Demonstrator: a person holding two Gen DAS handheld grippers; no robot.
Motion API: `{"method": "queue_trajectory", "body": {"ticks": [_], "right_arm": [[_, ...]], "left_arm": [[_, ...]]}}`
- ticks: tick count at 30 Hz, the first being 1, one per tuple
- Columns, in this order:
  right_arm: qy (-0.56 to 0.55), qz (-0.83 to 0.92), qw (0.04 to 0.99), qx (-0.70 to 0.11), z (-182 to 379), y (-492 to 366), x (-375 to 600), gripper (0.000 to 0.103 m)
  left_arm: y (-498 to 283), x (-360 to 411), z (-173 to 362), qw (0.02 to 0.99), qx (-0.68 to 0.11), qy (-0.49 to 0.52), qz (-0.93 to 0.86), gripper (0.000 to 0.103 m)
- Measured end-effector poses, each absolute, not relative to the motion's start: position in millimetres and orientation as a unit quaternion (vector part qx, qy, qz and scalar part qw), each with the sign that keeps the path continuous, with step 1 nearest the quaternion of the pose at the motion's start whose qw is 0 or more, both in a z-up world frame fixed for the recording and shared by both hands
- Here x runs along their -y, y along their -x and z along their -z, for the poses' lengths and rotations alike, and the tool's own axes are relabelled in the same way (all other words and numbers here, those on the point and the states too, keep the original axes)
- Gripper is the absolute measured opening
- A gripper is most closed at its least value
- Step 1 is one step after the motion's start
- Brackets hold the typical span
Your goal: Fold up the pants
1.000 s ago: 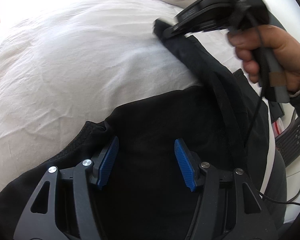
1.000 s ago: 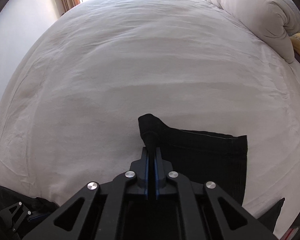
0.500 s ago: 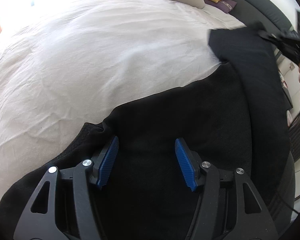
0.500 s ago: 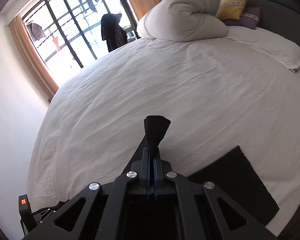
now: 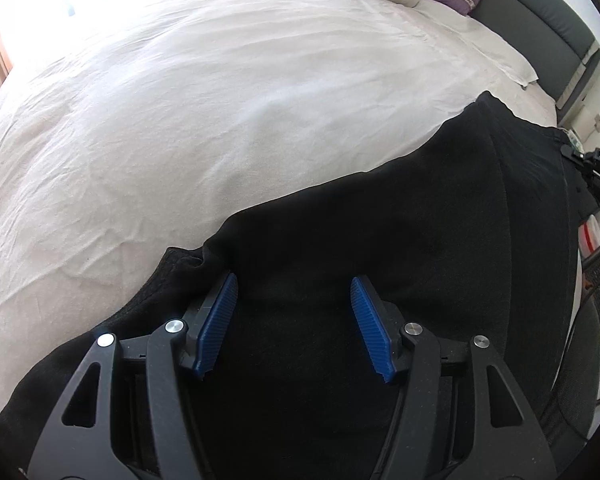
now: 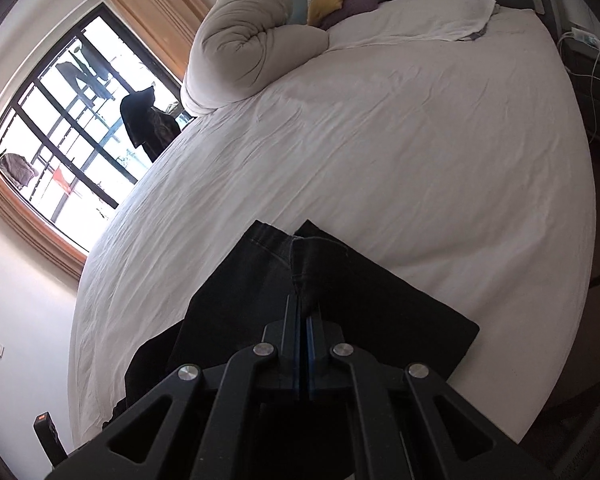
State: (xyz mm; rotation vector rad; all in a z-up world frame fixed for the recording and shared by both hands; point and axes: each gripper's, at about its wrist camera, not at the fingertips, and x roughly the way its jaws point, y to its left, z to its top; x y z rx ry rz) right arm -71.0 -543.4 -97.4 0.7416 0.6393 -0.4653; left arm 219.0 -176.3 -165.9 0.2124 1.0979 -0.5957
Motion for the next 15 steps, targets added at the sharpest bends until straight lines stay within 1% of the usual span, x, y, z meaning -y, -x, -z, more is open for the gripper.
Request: {"method": "queue_trajectory", "body": {"ticks": [9, 15], "right_arm": [[-0.405, 0.250, 0.835, -0.276, 110, 103, 559, 0.002], [-0.421, 0.266, 0.817, -0.290, 131, 114, 567, 0.002]], "left_arm": [[-220, 184, 162, 0.805, -0.516, -0.106, 0.273, 0.059], [-224, 184, 168, 0.805, -0.517, -0.107, 0.272, 0.059]]}}
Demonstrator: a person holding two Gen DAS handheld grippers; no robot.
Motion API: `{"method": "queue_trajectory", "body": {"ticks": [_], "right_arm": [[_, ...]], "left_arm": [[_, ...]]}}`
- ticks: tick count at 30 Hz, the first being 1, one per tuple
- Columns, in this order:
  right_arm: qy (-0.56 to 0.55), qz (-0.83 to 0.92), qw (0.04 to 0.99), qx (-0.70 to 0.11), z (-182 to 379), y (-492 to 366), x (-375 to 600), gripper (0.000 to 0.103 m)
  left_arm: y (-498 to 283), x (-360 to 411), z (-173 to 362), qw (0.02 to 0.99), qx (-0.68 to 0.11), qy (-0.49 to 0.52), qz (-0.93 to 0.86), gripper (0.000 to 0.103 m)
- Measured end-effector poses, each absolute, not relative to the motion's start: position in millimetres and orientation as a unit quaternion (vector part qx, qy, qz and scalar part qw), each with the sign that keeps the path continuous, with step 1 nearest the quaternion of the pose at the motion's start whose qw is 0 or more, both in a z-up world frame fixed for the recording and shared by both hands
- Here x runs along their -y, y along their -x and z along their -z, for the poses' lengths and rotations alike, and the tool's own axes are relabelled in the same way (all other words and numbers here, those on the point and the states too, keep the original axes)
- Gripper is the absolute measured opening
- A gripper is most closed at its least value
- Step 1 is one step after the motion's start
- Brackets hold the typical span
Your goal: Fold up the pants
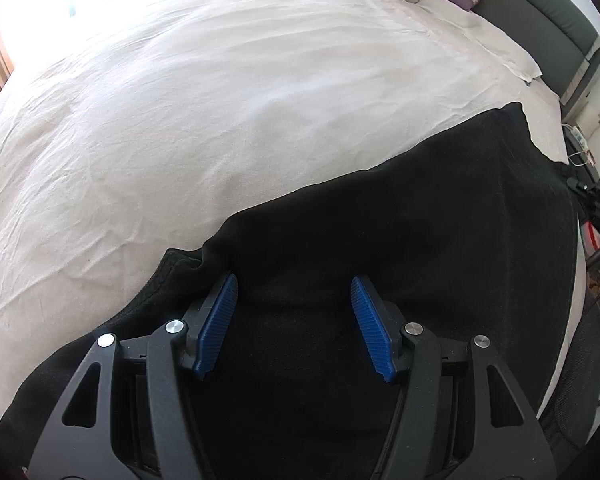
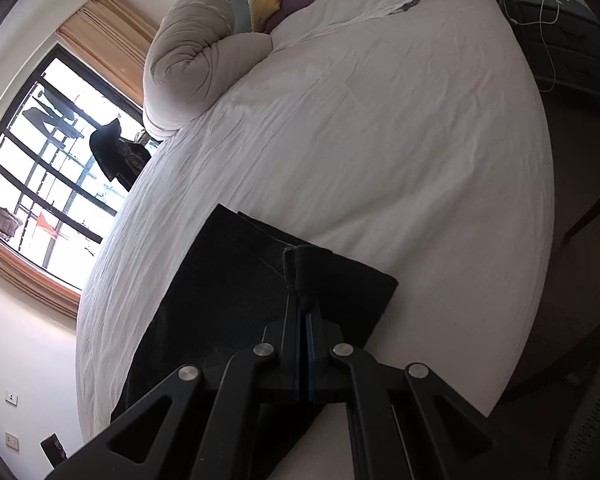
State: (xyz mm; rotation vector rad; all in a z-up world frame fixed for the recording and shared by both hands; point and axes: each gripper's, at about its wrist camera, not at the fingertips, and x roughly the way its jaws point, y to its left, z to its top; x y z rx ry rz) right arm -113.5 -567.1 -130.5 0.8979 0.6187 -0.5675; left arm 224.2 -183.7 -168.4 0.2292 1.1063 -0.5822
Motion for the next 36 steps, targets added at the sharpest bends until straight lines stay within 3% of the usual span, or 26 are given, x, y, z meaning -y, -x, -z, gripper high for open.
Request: {"method": "queue_trajectory", "body": {"ticks": [27, 30, 32, 36], "right_arm": [[-0.460, 0.268, 0.785, -0.315, 158, 123, 592, 0.000], [-0.416, 0.306, 0.788, -0.336, 133, 129, 588, 0.018], [-0.348, 0.365, 0.796, -0.335, 101, 131, 579, 0.019], [-0.315, 0.289, 0.846, -0.319, 59, 97, 552, 0.020]], "left_arm": [[-218, 173, 174, 0.818, -0.494, -0.110, 0.274, 0.061], [-216, 171, 173, 0.820, -0.490, -0.109, 0.274, 0.061], [-216, 171, 173, 0.821, -0.490, -0.106, 0.274, 0.061], [-215, 169, 171, 0.822, -0.489, -0.103, 0.274, 0.061]]}}
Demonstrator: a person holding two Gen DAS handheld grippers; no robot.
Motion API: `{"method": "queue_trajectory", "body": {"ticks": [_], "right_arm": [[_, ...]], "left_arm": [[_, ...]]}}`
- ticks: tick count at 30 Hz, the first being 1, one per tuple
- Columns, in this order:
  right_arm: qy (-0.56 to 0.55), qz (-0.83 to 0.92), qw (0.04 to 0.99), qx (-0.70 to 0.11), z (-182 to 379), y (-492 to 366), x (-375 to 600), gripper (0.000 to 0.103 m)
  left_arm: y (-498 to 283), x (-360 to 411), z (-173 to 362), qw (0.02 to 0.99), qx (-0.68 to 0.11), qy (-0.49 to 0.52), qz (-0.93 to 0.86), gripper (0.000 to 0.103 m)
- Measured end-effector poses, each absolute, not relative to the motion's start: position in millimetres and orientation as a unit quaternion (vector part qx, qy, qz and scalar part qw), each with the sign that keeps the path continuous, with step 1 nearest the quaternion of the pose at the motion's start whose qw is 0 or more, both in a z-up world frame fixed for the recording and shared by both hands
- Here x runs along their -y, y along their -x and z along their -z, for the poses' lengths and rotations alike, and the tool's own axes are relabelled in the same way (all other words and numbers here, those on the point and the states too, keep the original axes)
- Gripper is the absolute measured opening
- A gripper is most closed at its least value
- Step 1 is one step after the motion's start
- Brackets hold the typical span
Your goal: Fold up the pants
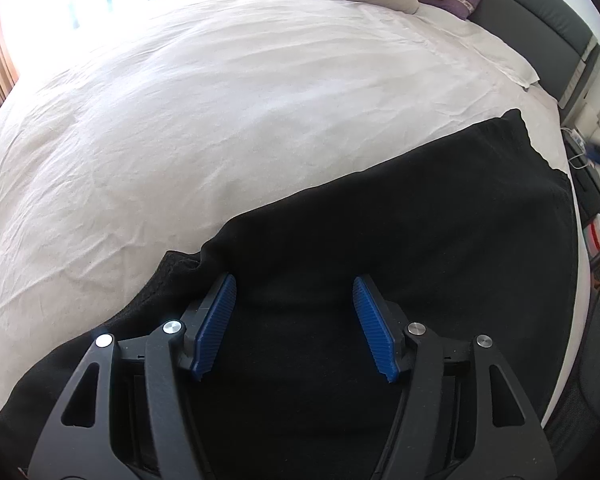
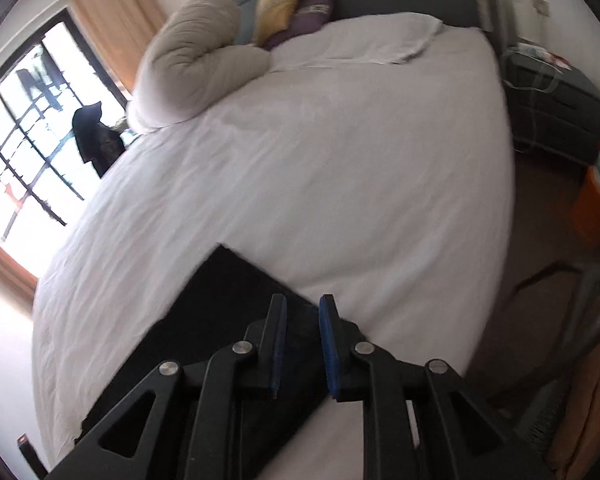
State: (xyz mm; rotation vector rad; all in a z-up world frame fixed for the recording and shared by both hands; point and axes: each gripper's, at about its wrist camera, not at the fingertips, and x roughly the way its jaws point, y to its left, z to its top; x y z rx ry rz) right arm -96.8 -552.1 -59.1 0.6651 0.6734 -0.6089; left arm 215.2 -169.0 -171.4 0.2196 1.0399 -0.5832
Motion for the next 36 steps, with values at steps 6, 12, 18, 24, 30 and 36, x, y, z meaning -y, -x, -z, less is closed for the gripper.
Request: {"method": "queue_trajectory", "body": {"ticks": [6, 12, 18, 24, 30, 36], "right_arm": [[-0.321, 0.027, 0.854, -0.409, 95, -21, 486, 0.030], [-0.422, 0.048, 0.803, -0.419, 165, -43, 545, 0.000], [-0.375, 0.147, 0.826, -0.396, 124, -4, 565, 0.024], [-0.324, 0.016, 0.839, -0.438, 126, 11, 487, 0.050], [-0.363, 0.069, 0.813, -0.450, 155, 28, 517, 0.005], [-0.354, 0.053, 0.833, -0.422, 119, 55, 520, 0.044]], "left_arm": [[-214, 166, 170, 0.821, -0.490, -0.098, 0.276, 0.061], [-222, 146, 156, 0.811, -0.502, -0.039, 0.296, 0.060], [-227, 149, 136, 0.812, -0.490, -0.051, 0.312, 0.061], [-257, 151, 161, 0.797, -0.518, -0.036, 0.309, 0.060], [-287, 144, 147, 0.818, -0.517, -0.048, 0.249, 0.060], [-234, 149, 124, 0.805, -0.502, -0.023, 0.315, 0.059]]}}
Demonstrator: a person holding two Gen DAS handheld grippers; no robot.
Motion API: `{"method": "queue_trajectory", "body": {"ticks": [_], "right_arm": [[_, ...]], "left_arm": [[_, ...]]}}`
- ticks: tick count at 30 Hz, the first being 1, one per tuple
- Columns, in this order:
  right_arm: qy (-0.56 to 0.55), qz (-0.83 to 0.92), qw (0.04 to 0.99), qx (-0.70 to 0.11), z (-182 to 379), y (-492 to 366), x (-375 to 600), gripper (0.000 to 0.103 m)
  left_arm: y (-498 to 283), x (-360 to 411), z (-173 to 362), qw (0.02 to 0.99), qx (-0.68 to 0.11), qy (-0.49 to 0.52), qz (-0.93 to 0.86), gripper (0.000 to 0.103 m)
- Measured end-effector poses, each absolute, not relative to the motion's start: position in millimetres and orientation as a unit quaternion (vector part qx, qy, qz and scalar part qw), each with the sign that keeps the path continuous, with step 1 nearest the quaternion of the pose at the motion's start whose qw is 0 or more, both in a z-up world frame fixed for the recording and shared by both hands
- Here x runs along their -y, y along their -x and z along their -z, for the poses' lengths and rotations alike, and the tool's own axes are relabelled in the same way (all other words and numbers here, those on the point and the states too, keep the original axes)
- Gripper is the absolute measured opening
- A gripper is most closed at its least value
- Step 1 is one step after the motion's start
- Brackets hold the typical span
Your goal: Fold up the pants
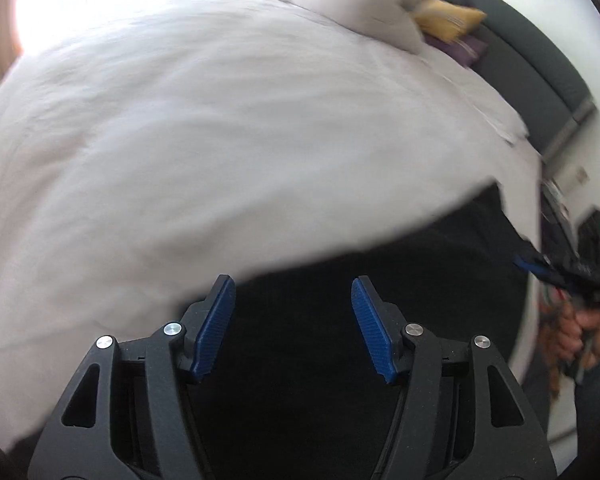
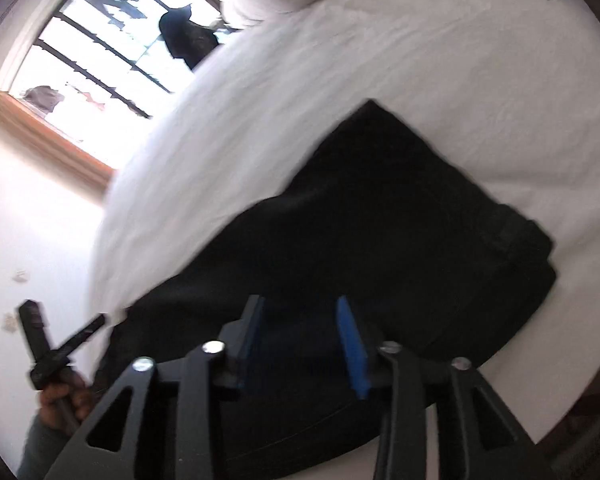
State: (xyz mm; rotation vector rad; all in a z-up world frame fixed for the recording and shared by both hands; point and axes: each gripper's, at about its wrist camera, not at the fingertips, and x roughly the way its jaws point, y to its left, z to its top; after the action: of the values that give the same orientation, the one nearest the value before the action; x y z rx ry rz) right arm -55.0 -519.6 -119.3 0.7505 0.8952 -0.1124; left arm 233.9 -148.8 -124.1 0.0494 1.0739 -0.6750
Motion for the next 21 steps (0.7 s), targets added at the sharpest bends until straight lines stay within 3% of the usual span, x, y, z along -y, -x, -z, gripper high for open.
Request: {"method": "queue_trajectory", "body": {"ticks": [3, 4, 5, 7, 11, 12, 13, 14, 17, 20, 21], "right_arm": [[-0.339, 0.010, 0.827, -0.448, 134, 57, 505, 0.046], [-0.339, 0.023, 0.818, -0.464, 147, 60, 507, 0.039], [-0.356, 0.026, 0.814, -0.459, 154, 64, 514, 0.021], [-0.377, 0.055, 0.804, -0.458, 160, 78, 533, 0.000], [-0.344, 0.114, 0.808, -0.465, 145, 98, 554, 0.000], [-0.331, 0.122, 0.813, -0.463, 137, 93, 552, 0.007], [-0.318, 0.131, 0.819, -0.459, 128, 93, 550, 0.024], [-0.317, 0.112, 0.830, -0.446, 119, 90, 541, 0.033], [-0.313, 0.030, 0.844, -0.435, 112, 68, 507, 0.041], [-0.293, 0.033, 0.832, -0.470, 134, 49, 496, 0.042], [-0.305, 0.042, 0.821, -0.481, 147, 49, 503, 0.035]], "left_arm": [[-198, 171, 155, 0.787, -0.513, -0.084, 0.332, 0.059], [-191, 169, 159, 0.800, -0.496, -0.090, 0.326, 0.059], [-188, 166, 159, 0.804, -0.494, -0.081, 0.321, 0.059], [-185, 160, 152, 0.801, -0.506, -0.065, 0.313, 0.059], [-154, 149, 139, 0.796, -0.509, -0.089, 0.316, 0.060], [-151, 146, 144, 0.791, -0.520, -0.081, 0.313, 0.060], [-146, 140, 151, 0.786, -0.530, -0.071, 0.308, 0.060], [-136, 135, 159, 0.786, -0.532, -0.067, 0.307, 0.059], [-103, 139, 167, 0.802, -0.506, -0.115, 0.296, 0.059], [-93, 133, 168, 0.799, -0.511, -0.110, 0.296, 0.059], [-89, 130, 168, 0.797, -0.514, -0.107, 0.299, 0.059]]}}
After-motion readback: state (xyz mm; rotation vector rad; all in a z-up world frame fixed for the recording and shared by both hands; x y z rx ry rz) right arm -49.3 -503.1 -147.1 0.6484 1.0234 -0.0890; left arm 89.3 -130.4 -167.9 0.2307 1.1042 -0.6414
